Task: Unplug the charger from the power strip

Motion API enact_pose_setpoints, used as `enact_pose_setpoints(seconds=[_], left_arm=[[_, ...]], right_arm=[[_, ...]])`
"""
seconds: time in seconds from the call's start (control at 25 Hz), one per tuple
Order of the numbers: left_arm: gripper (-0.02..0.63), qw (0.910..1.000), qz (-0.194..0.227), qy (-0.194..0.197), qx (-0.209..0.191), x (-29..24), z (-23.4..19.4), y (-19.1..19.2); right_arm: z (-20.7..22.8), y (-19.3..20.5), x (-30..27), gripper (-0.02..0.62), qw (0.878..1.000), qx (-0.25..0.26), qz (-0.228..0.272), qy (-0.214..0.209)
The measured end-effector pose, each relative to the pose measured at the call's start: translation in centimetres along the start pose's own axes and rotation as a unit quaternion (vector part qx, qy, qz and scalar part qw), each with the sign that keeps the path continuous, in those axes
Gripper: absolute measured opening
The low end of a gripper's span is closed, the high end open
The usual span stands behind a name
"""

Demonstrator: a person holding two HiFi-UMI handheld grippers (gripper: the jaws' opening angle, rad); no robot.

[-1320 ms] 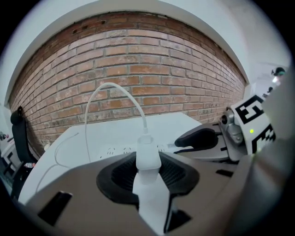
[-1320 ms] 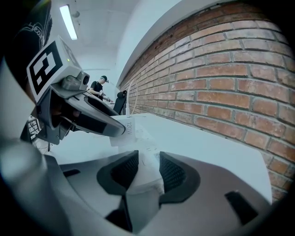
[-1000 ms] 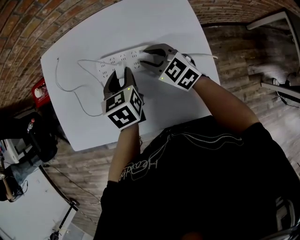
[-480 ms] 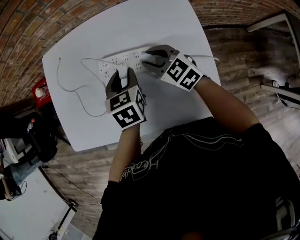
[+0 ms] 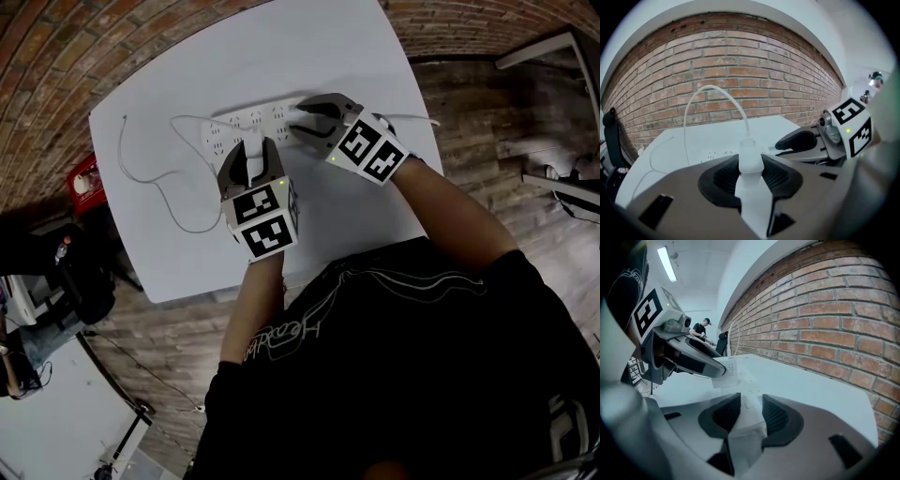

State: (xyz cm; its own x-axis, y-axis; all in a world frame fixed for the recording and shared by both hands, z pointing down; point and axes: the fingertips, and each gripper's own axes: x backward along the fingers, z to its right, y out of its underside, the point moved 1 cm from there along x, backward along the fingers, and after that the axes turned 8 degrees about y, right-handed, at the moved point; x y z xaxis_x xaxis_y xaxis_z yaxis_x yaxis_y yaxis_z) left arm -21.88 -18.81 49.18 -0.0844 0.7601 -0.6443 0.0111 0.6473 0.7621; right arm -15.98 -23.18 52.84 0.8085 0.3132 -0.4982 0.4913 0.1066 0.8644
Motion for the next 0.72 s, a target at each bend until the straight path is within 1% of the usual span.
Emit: enact_pose_setpoints(seconds=[0.12,0.16,0.2,0.24,0.28,0.4,0.44,0.48,0.52,0.64,0.68,0.72], left_arm=[[0.137,0.9979,0.003,0.023,0.06,0.03,-0.43,0.1],[0.137,0.9969,0.004,0.029,0.073,0.06,-0.52,0.11],[0.137,0.9967,0.004,0.03,0.075,0.09,-0.57,0.09],[0.137,0.9974,0.004,0.027,0.066,0.12,-0.55,0.08],[0.137,0.9986,0.003,0.021,0.049,0.15,-0.47,0.05],[0.14,0.9997,-0.004,-0.009,-0.022,0.22,-0.09,-0.14],[0.143,0.9993,-0.006,-0.015,-0.034,0.22,0.02,-0.18],[0.144,0.9993,-0.008,-0.014,-0.034,0.22,0.09,-0.18],[0.141,0.9997,-0.008,-0.008,-0.022,0.22,0.12,-0.16],[0.137,0.9991,-0.002,0.018,0.038,0.25,-0.08,-0.17],[0.137,0.9983,0.0,0.024,0.052,0.27,-0.23,-0.16],[0.137,0.998,0.0,0.026,0.058,0.29,-0.36,-0.15]], right_arm=[[-0.07,-0.01,0.05,0.126,1.0,0.0,0.0,0.0],[-0.09,0.0,0.08,0.126,1.0,0.001,0.0,0.001],[-0.09,0.01,0.09,0.126,1.0,0.001,0.0,0.001],[-0.1,0.0,0.09,0.126,1.0,0.001,0.0,0.001],[-0.1,-0.01,0.08,0.126,1.0,0.001,0.0,0.002],[-0.06,-0.07,-0.01,0.126,1.0,0.001,0.002,0.004],[-0.06,-0.08,-0.01,0.126,1.0,0.001,0.002,0.004],[-0.06,-0.07,0.01,0.126,1.0,0.001,0.002,0.003],[-0.06,-0.04,0.06,0.126,1.0,0.001,0.002,0.003],[-0.06,0.0,0.29,0.126,1.0,0.002,0.002,0.004],[-0.07,0.0,0.32,0.126,1.0,0.002,0.002,0.005],[-0.07,-0.01,0.3,0.126,1.0,0.002,0.002,0.005]])
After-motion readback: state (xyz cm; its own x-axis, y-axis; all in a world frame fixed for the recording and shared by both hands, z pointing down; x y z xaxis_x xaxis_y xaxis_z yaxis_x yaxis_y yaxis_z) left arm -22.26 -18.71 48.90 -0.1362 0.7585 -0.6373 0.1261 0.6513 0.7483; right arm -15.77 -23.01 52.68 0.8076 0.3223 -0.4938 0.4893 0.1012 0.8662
